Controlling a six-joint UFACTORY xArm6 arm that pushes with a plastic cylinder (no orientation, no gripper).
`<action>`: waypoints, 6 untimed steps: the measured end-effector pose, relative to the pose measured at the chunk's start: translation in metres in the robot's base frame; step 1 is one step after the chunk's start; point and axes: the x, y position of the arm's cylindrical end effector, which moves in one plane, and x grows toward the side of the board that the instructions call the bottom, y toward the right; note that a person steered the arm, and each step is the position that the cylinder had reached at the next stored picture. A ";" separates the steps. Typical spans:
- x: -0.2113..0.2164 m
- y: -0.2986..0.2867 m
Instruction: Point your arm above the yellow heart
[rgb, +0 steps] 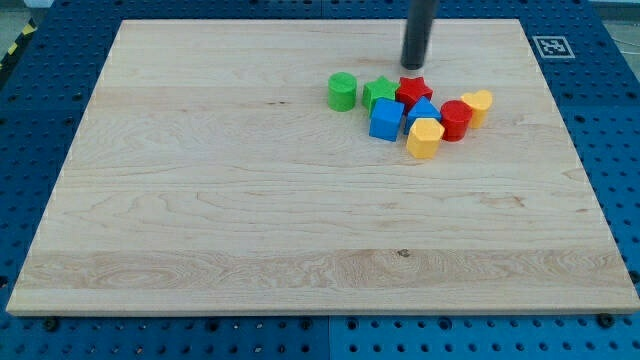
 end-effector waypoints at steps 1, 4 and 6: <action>0.007 0.039; 0.032 0.043; 0.090 0.006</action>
